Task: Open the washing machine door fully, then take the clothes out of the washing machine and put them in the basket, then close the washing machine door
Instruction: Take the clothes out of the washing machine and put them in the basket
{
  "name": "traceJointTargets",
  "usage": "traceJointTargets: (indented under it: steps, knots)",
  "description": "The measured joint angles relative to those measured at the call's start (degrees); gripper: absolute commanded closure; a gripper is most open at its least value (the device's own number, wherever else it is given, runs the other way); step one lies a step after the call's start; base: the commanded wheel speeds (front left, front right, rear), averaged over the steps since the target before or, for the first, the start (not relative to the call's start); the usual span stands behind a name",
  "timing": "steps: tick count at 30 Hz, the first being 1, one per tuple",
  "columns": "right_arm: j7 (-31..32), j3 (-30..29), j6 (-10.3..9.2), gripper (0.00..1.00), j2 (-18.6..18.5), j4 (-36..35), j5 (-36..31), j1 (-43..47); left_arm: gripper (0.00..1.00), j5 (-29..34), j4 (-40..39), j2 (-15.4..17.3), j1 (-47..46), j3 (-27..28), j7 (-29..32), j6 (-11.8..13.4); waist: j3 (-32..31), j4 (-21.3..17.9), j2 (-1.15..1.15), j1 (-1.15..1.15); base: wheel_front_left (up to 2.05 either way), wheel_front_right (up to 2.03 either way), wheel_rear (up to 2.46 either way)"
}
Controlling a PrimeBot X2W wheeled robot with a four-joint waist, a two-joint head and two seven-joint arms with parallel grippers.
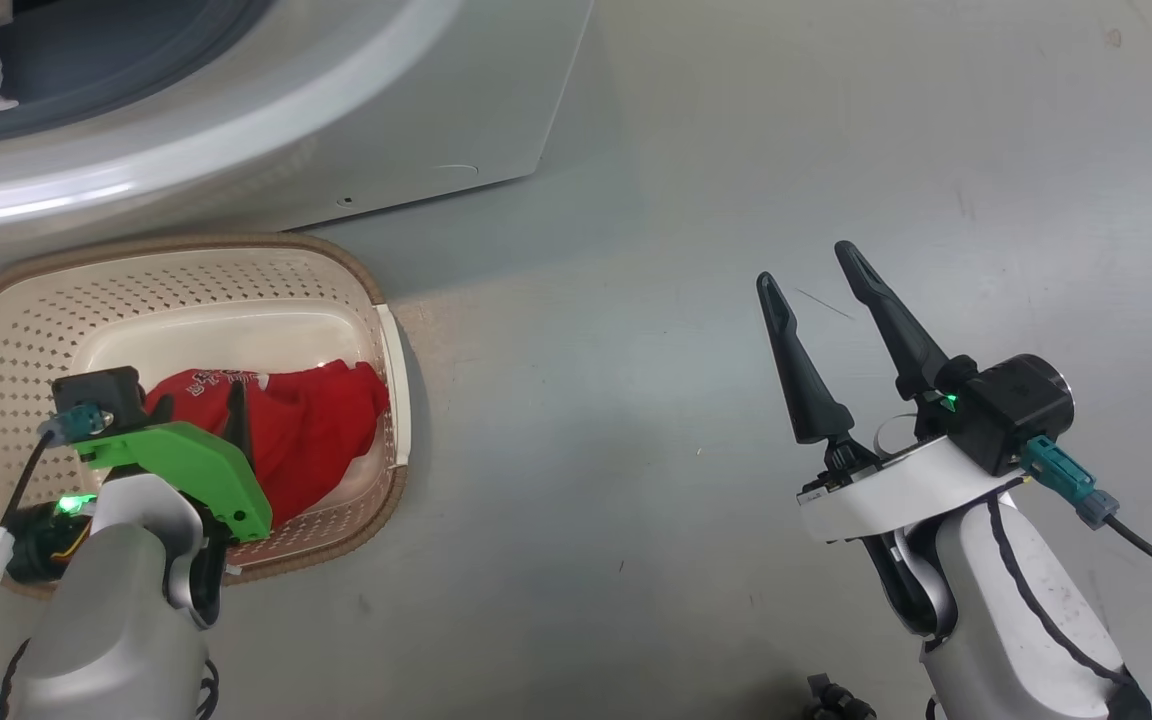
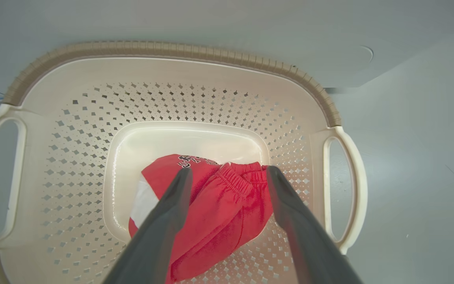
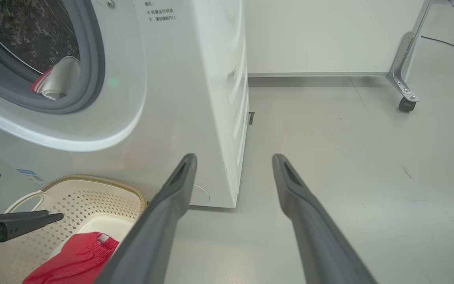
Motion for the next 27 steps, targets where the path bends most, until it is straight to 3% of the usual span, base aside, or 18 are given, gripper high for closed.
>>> traceJointTargets:
  steps: [18, 27]
  knots:
    - [0.0, -2.2, 0.00, 0.00, 0.0, 2.4, 0.3, 0.1, 0.00, 1.1, 1.3, -1.0, -0.3, -0.4, -13.8, -1.6, -4.2, 1.4, 0.00, 0.00, 0.00, 0.00, 0.00]
    - [0.0, -4.1, 0.00, 0.00, 0.0, 3.7, 0.1, 1.3, 0.00, 1.5, -2.0, -2.2, 0.4, -0.9, -14.9, -2.1, -8.1, 3.4, 0.00, 0.00, 0.00, 0.00, 0.00]
